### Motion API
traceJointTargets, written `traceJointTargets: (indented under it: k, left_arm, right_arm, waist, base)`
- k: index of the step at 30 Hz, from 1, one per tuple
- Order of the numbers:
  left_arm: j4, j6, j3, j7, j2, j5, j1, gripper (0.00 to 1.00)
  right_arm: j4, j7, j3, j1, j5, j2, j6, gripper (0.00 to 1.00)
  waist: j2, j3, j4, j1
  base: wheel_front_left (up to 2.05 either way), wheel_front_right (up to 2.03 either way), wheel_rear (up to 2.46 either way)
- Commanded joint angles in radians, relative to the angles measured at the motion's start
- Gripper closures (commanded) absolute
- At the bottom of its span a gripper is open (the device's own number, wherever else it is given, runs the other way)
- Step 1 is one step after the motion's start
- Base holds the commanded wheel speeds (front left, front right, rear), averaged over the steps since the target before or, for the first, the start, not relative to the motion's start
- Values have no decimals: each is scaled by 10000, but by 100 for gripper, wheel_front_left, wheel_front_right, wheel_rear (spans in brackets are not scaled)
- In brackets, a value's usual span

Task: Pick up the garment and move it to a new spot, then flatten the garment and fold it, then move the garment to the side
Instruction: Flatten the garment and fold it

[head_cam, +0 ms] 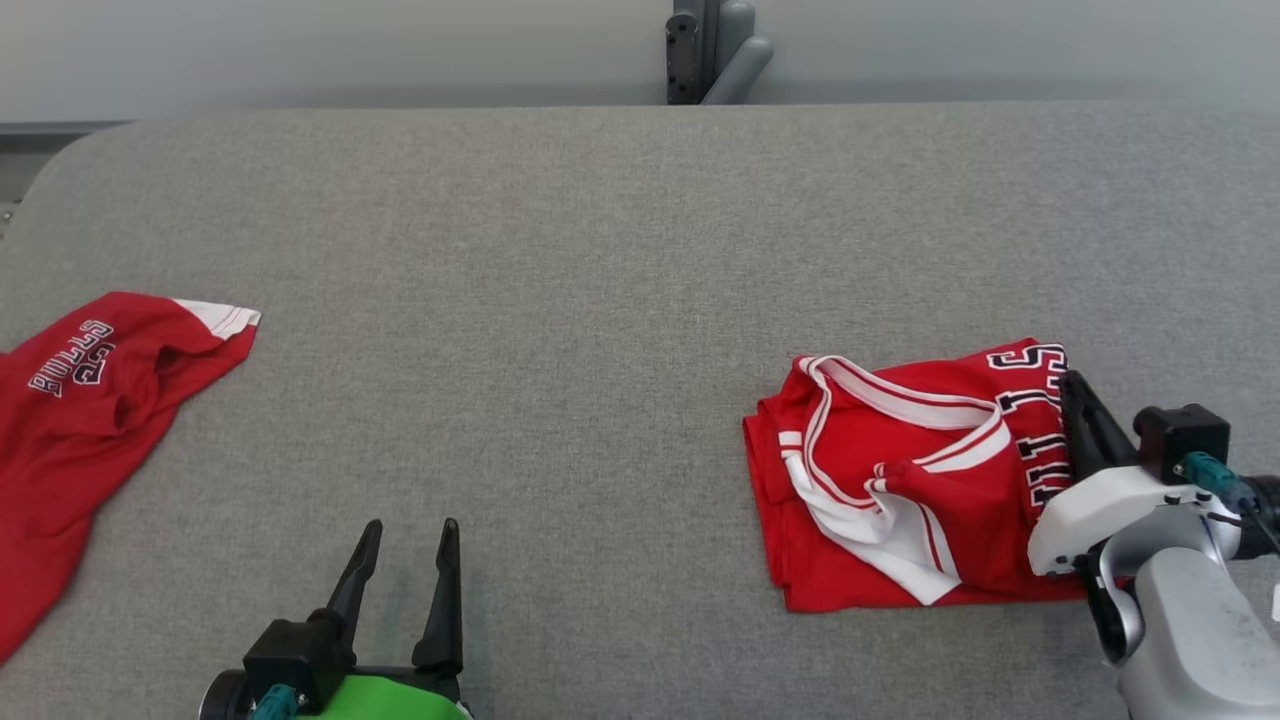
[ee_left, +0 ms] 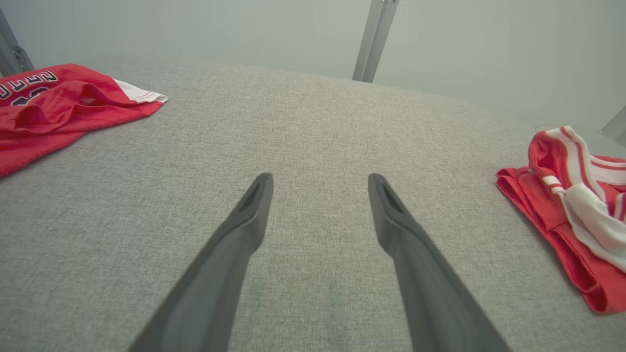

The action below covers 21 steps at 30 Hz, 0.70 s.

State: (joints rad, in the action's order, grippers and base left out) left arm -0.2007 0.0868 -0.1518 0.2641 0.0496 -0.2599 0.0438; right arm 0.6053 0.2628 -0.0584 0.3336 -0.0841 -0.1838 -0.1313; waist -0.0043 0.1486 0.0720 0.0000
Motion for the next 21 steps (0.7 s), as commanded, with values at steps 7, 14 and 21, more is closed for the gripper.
traceJointTargets:
  k: [7, 14, 21]
  left_arm:
    - [-76, 31, 106, 0, 18, 48, -208, 0]
    - [-111, -59, -59, 0, 20, -153, -164, 0]
    - [-147, -107, -208, 0, 20, -239, -13, 0]
  right_arm:
    - [302, 26, 1064, -146, 39, 302, 10, 100]
    - [96, 26, 2110, -661, 19, 545, 7, 100]
    - [-47, 26, 3278, -1021, -155, 809, 10, 100]
  waist:
    - [43, 310, 358, 0]
    - [43, 104, 476, 0]
    - [43, -137, 609, 0]
  base:
    - [0, 0, 0]
    - [0, 0, 0]
    - [0, 0, 0]
